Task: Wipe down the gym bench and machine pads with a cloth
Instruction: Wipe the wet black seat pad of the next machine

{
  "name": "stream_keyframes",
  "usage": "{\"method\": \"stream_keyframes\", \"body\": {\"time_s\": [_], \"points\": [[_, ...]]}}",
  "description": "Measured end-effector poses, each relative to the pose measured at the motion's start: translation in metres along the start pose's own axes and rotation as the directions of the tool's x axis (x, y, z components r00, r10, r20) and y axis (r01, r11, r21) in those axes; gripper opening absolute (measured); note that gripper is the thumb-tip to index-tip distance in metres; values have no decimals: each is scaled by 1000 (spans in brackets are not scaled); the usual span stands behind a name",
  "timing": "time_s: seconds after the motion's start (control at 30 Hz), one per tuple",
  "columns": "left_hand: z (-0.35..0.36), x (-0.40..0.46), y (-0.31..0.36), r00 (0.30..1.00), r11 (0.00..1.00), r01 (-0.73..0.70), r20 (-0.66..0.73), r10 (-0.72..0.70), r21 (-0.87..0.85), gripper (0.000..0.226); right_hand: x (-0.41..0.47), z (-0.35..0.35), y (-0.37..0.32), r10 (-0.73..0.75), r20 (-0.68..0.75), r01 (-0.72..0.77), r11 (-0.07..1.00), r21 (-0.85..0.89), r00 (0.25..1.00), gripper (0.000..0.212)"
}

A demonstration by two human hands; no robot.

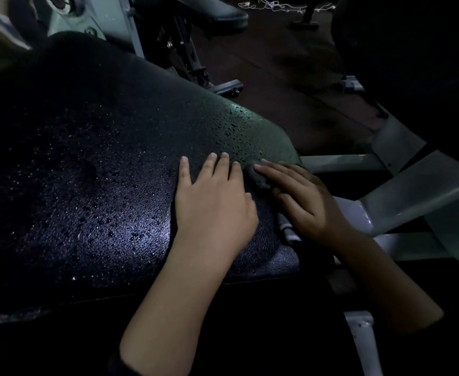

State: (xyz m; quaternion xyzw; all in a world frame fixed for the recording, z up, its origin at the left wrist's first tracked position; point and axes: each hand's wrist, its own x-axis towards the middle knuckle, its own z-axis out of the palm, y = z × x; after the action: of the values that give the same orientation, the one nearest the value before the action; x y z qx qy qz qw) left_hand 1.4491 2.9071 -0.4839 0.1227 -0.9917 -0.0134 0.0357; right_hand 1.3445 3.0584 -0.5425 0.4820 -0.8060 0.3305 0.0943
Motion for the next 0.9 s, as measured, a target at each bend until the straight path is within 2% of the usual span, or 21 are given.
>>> {"method": "stream_keyframes", "body": {"time_s": [0.17, 0.3, 0.43, 0.63, 0.73, 0.9], "points": [[5, 3, 1, 1000, 998, 14, -13, -13, 55, 63, -6, 2, 2, 97, -19, -97, 995, -7, 995, 45], [5, 1, 0, 1000, 998, 15, -16, -14, 64, 64, -11, -2, 5, 56, 62, -52, 996, -68, 996, 47], [5, 2, 3, 1000, 997, 29, 0, -29, 74, 64, -3, 2, 5, -3, 52, 6, 998, -60, 999, 44], [6, 4, 5, 999, 994, 53, -7, -52, 91, 67, 40, 19, 14, 21, 51, -17, 997, -79, 998, 45], [7, 3, 4, 999, 995, 52, -14, -51, 83, 67, 77, 21, 38, 81, 28, -78, 992, -95, 996, 44], [7, 2, 4, 999, 995, 48, -7, -48, 89, 67, 82, 15, 96, 323, 7, -323, 947, -8, 946, 46]]}}
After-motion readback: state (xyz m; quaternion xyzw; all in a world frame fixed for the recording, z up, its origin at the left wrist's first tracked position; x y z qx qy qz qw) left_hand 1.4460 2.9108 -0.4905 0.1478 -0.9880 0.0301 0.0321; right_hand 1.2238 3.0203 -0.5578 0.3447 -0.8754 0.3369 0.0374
